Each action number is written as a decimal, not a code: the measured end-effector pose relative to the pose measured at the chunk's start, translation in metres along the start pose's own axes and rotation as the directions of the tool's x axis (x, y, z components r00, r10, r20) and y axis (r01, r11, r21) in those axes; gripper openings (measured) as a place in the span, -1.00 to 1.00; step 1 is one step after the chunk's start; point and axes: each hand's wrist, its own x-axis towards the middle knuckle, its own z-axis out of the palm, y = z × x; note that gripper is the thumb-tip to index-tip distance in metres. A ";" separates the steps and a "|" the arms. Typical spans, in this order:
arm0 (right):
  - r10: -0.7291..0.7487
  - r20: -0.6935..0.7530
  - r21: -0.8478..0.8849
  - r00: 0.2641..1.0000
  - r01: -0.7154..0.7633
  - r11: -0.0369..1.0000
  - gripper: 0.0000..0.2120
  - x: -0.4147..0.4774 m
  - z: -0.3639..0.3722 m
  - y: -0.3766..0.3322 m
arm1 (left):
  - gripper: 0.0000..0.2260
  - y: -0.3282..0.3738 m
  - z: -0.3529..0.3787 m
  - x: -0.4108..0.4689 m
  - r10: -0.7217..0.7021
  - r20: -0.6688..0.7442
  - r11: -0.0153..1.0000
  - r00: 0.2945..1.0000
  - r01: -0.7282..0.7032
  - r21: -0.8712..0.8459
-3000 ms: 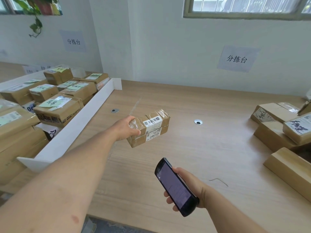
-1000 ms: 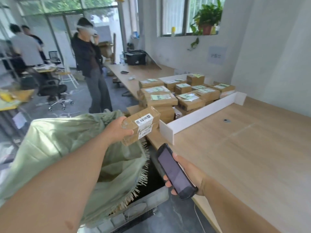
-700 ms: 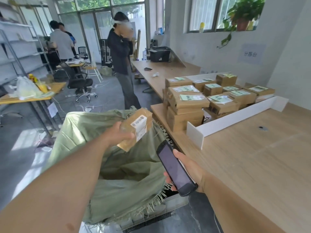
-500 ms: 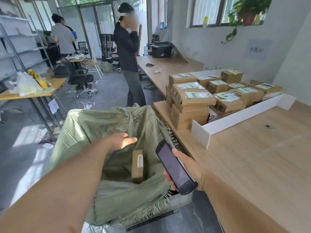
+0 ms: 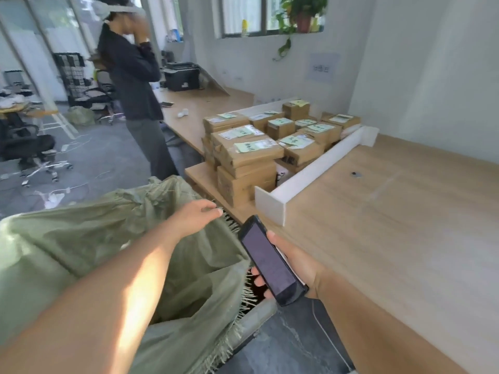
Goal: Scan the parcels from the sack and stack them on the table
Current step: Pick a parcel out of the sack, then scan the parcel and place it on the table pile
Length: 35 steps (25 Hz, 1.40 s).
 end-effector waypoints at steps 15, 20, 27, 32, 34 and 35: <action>-0.148 -0.575 0.169 0.805 0.294 0.941 -0.21 -0.226 -0.152 0.092 | -0.65 0.242 0.252 -0.037 0.445 0.497 0.867 0.745 -0.498 -0.029; -0.099 -0.742 0.216 0.663 0.377 0.901 -0.38 -0.328 -0.204 0.138 | -0.70 0.330 0.352 -0.106 0.537 0.607 0.780 0.586 -0.620 -0.091; -0.047 -0.839 0.262 0.542 0.479 0.838 -0.40 -0.448 -0.255 0.200 | -0.61 0.426 0.463 -0.211 0.578 0.705 0.666 0.411 -0.737 -0.117; 0.002 -0.881 0.300 0.473 0.556 0.775 -0.42 -0.496 -0.280 0.232 | -0.47 0.455 0.524 -0.258 0.562 0.777 0.584 0.285 -0.801 -0.129; 0.023 -0.891 0.315 0.454 0.581 0.750 -0.42 -0.506 -0.291 0.242 | -0.42 0.466 0.545 -0.267 0.550 0.799 0.549 0.241 -0.826 -0.129; 0.035 -0.896 0.323 0.443 0.596 0.735 -0.43 -0.509 -0.296 0.246 | -0.40 0.472 0.556 -0.269 0.543 0.810 0.529 0.221 -0.839 -0.125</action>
